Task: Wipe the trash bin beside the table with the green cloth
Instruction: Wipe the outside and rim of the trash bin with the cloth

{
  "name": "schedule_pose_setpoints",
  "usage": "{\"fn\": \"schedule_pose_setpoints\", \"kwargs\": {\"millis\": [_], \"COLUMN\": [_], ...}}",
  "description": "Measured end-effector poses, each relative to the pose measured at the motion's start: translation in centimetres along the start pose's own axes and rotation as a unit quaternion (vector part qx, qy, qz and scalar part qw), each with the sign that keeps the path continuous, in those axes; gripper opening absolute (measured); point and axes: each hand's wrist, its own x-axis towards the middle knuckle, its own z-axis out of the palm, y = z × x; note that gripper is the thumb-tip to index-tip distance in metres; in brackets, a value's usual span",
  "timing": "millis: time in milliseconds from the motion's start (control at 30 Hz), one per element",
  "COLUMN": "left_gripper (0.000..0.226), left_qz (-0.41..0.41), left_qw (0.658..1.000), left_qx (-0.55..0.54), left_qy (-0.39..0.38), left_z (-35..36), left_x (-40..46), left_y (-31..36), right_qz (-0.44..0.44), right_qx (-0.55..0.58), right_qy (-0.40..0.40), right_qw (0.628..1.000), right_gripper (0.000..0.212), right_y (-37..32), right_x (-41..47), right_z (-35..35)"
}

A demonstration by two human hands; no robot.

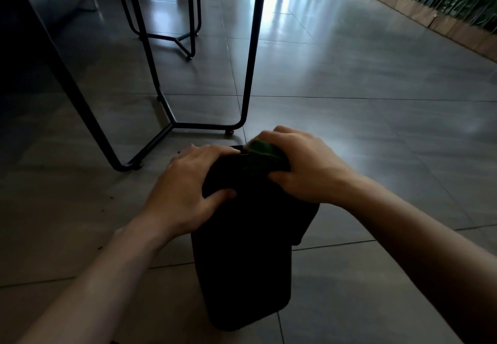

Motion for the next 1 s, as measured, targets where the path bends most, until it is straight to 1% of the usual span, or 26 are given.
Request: {"fn": "schedule_pose_setpoints", "kwargs": {"millis": [33, 67, 100, 133, 200, 233, 267, 300, 333, 367, 433, 467, 533, 567, 633, 667, 700, 733, 767, 833, 867, 900, 933, 967, 1000], "left_gripper": [0.059, 0.058, 0.058, 0.057, 0.057, 0.056, 0.056, 0.056, 0.056, 0.056, 0.054, 0.053, 0.054, 0.055, 0.056, 0.056, 0.056, 0.055, 0.055, 0.054, 0.054, 0.053, 0.053, 0.053, 0.054], "left_qz": [0.001, 0.006, 0.005, -0.001, -0.013, -0.019, -0.021, -0.02, -0.017, -0.015, -0.015, -0.019, -0.033, -0.041, -0.048, -0.048, -0.047, -0.05, -0.054, -0.057, -0.055, -0.054, -0.055, -0.056, -0.061], "left_qw": [1.0, 1.0, 1.0, 1.0, 1.0, 1.0, 1.0, 1.0, 1.0, 1.0, 1.0, 1.0, 0.999, 0.999, 0.998, 0.998, 0.998, 0.998, 0.998, 0.997, 0.997, 0.997, 0.997, 0.997, 0.997], "left_qx": [-0.006, -0.007, -0.006, -0.005, -0.003, -0.004, -0.007, -0.011, -0.012, -0.013, -0.015, -0.015, -0.017, -0.021, -0.028, -0.028, -0.03, -0.034, -0.039, -0.051, -0.056, -0.059, -0.059, -0.058, -0.056], "left_qy": [0.003, 0.001, 0.0, 0.001, -0.001, -0.004, -0.005, -0.006, -0.005, -0.005, -0.001, 0.002, 0.01, 0.01, 0.005, 0.002, 0.0, -0.001, -0.002, -0.007, -0.008, -0.01, -0.011, -0.009, -0.005], "left_z": [-0.4, -0.4, -0.5, -0.6, -0.6, -0.7, -0.8, -0.9, -0.9, -0.8, -0.8, -0.9, -1.2, -1.4, -1.5, -1.4, -1.3, -1.3, -1.3, -1.4, -1.6, -1.6, -1.7, -1.8, -1.8], "left_x": [-0.1, 0.0, 0.1, 0.1, 0.2, 0.4, 0.5, 0.6, 0.6, 0.6, 0.6, 0.5, 0.4, 0.4, 0.3, 0.3, 0.3, 0.4, 0.5, 0.6, 0.6, 0.6, 0.6, 0.6, 0.6], "left_y": [-0.6, -0.8, -1.2, -1.7, -2.5, -2.9, -3.2, -3.4, -3.5, -3.6, -3.9, -4.2, -4.7, -4.8, -4.9, -4.8, -4.7, -4.6, -4.6, -4.4, -4.3, -4.3, -4.3, -4.3, -4.3], "right_qz": [0.004, 0.017, 0.034, 0.051, 0.07, 0.063, 0.048, 0.031, 0.008, -0.023, -0.107, -0.145, -0.213, -0.25, -0.329, -0.36, -0.374, -0.37, -0.348, -0.251, -0.2, -0.17, -0.169, -0.195, -0.239], "right_qx": [0.064, 0.133, 0.197, 0.246, 0.275, 0.281, 0.287, 0.291, 0.277, 0.239, 0.08, -0.002, -0.124, -0.17, -0.235, -0.249, -0.246, -0.226, -0.195, -0.126, -0.096, -0.079, -0.077, -0.088, -0.106], "right_qy": [0.014, 0.045, 0.091, 0.152, 0.282, 0.324, 0.345, 0.345, 0.334, 0.316, 0.248, 0.206, 0.127, 0.096, 0.071, 0.071, 0.083, 0.11, 0.15, 0.238, 0.274, 0.291, 0.294, 0.281, 0.247], "right_qw": [0.998, 0.99, 0.975, 0.956, 0.916, 0.901, 0.892, 0.892, 0.901, 0.918, 0.959, 0.968, 0.961, 0.948, 0.912, 0.896, 0.89, 0.894, 0.905, 0.93, 0.936, 0.938, 0.938, 0.936, 0.933], "right_gripper": [0.057, 0.062, 0.06, 0.054, 0.044, 0.043, 0.042, 0.042, 0.043, 0.044, 0.053, 0.062, 0.077, 0.079, 0.068, 0.062, 0.057, 0.051, 0.047, 0.042, 0.04, 0.038, 0.037, 0.036, 0.035], "right_y": [0.3, 0.9, 1.6, 2.2, 2.7, 2.5, 2.0, 1.1, 0.5, 0.0, -0.1, 0.2, 1.1, 1.7, 2.9, 3.6, 4.2, 4.5, 4.5, 4.0, 3.6, 3.2, 3.0, 2.9, 2.9], "right_x": [-0.4, -1.3, -2.0, -2.3, -2.3, -2.1, -1.7, -1.5, -1.5, -1.8, -3.1, -4.0, -6.5, -7.8, -9.4, -9.5, -8.9, -7.8, -6.3, -3.1, -1.7, -1.1, -1.2, -2.2, -3.9], "right_z": [0.0, -0.3, -0.5, -0.4, 0.1, 0.8, 2.0, 3.5, 5.3, 7.3, 11.0, 12.8, 16.1, 17.5, 18.9, 18.7, 17.9, 16.8, 15.5, 13.0, 12.2, 11.9, 12.4, 13.5, 15.1]}}
